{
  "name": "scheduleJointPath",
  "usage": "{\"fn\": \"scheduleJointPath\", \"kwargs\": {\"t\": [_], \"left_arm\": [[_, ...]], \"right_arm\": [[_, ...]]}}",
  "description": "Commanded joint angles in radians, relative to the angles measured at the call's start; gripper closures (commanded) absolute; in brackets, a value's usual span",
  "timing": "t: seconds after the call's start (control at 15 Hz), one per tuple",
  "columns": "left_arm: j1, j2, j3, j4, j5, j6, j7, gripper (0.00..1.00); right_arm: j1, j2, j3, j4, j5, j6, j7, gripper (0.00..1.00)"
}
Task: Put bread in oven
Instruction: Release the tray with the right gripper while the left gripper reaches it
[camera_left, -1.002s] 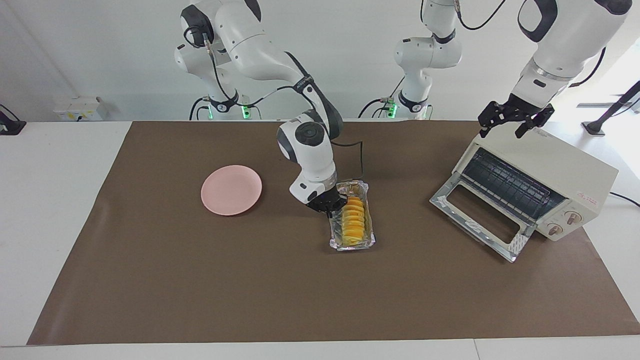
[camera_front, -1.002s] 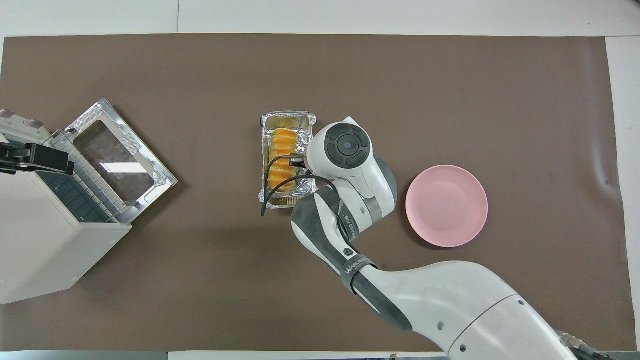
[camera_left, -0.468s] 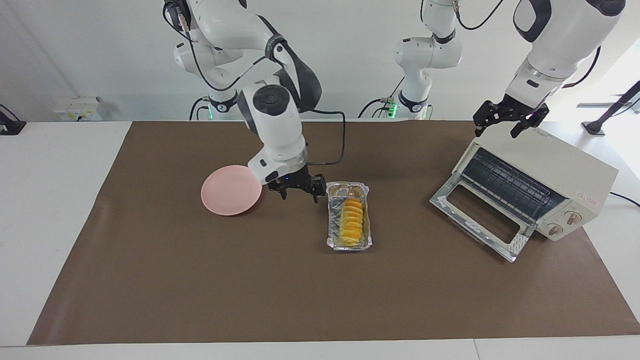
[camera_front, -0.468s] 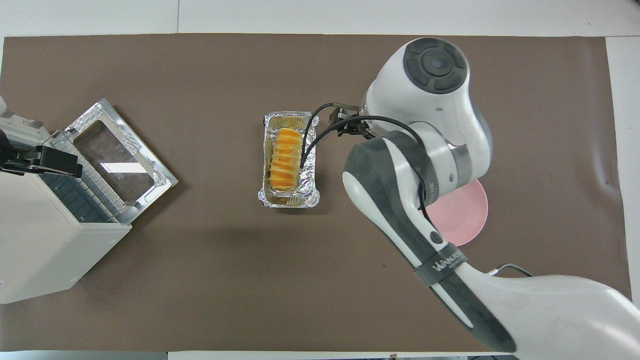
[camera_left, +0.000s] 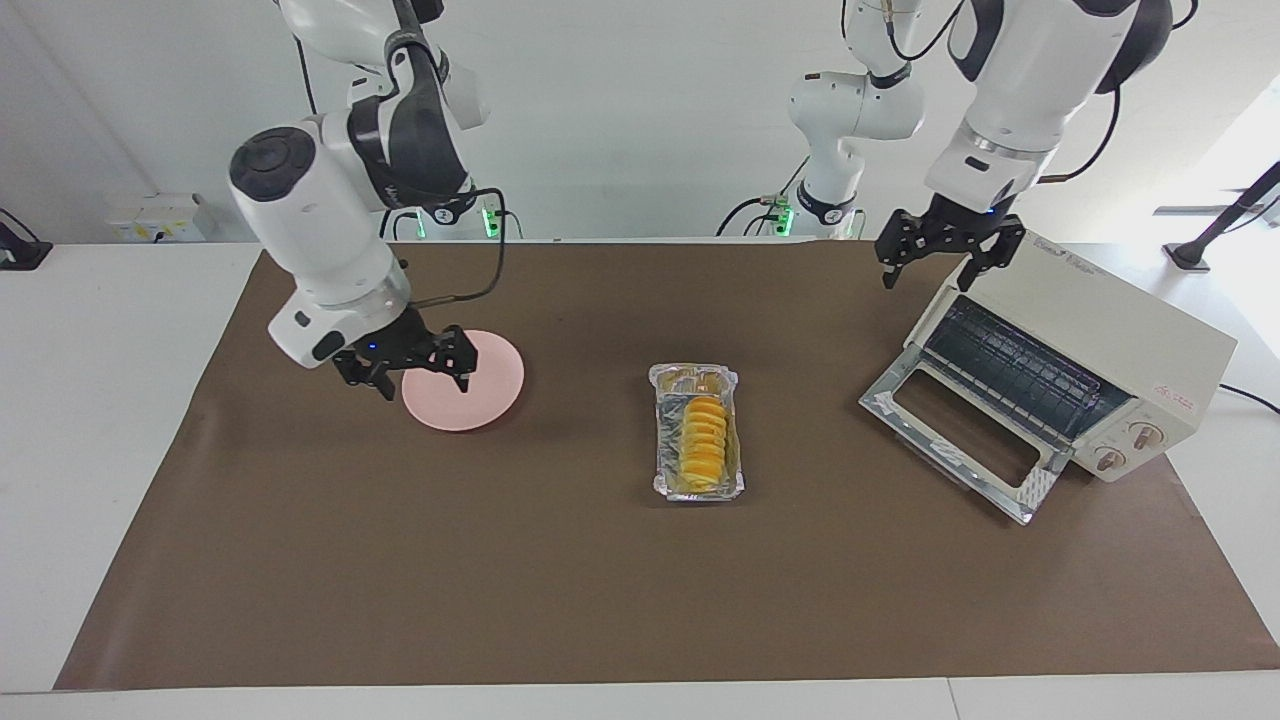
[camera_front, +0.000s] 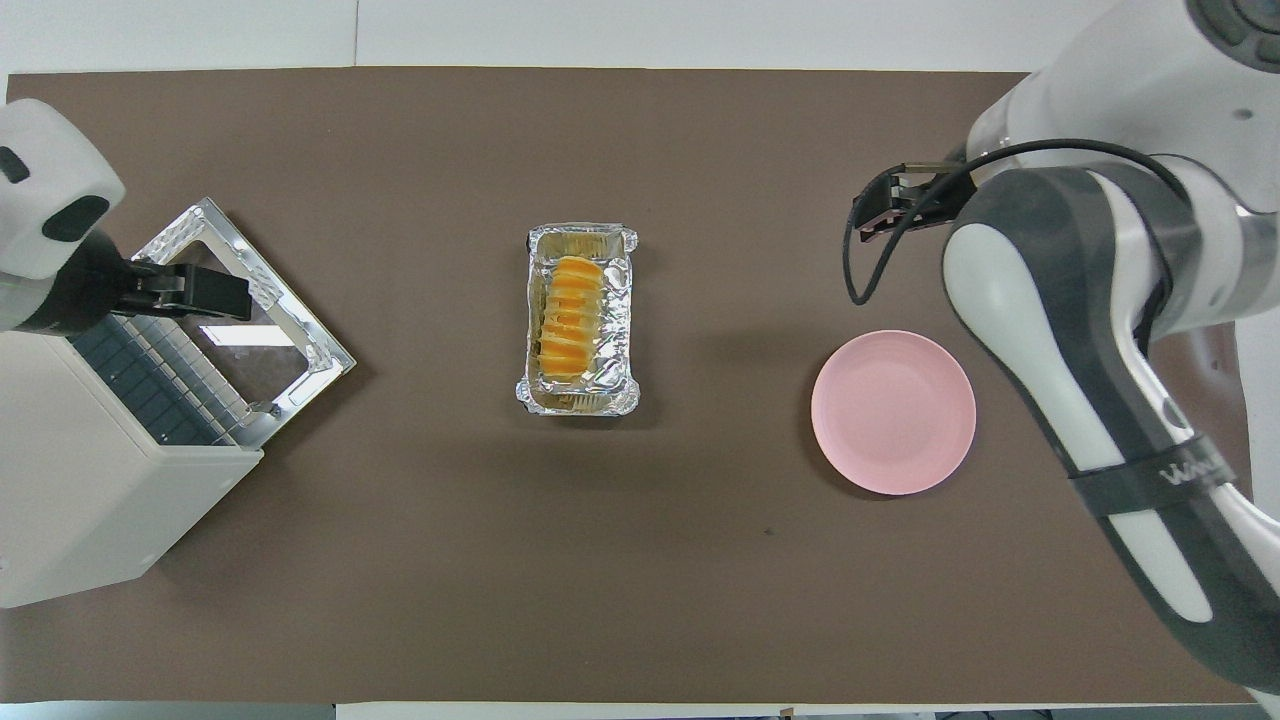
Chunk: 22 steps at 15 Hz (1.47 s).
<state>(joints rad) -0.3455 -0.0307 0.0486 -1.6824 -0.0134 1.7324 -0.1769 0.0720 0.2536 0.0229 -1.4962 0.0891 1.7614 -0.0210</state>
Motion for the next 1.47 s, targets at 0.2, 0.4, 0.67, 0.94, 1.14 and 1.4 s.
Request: {"fn": "scheduleJointPath", "kwargs": {"t": [0.2,0.4,0.67,0.94,1.14,1.4], "left_arm": [[-0.209,0.248,0.017,0.070,-0.019,0.166,-0.330,0.00],[-0.265,0.313,0.014,0.067,-0.023,0.233,-0.375,0.00],[-0.348,0.359,0.014,0.072,-0.023,0.256,-0.372,0.00],[-0.402,0.437,0.013,0.100,-0.026,0.311,-0.365,0.00],[-0.398,0.430,0.013,0.049,-0.033,0.401,-0.362,0.00],[-0.391,0.422,0.013,0.017,-0.033,0.403,-0.363,0.00]], "right_arm": [[-0.089,-0.225,0.012,-0.152,-0.034,-0.134,-0.157,0.00],[-0.098,-0.327,0.012,-0.223,-0.063,-0.184,-0.154,0.00],[-0.118,-0.295,0.014,-0.162,-0.104,-0.192,-0.168,0.00],[-0.120,-0.294,0.017,-0.159,-0.103,-0.200,-0.155,0.00],[-0.126,-0.275,0.020,-0.104,-0.094,-0.243,-0.142,0.00],[-0.153,-0.261,0.026,-0.078,-0.083,-0.255,-0.090,0.00]]}}
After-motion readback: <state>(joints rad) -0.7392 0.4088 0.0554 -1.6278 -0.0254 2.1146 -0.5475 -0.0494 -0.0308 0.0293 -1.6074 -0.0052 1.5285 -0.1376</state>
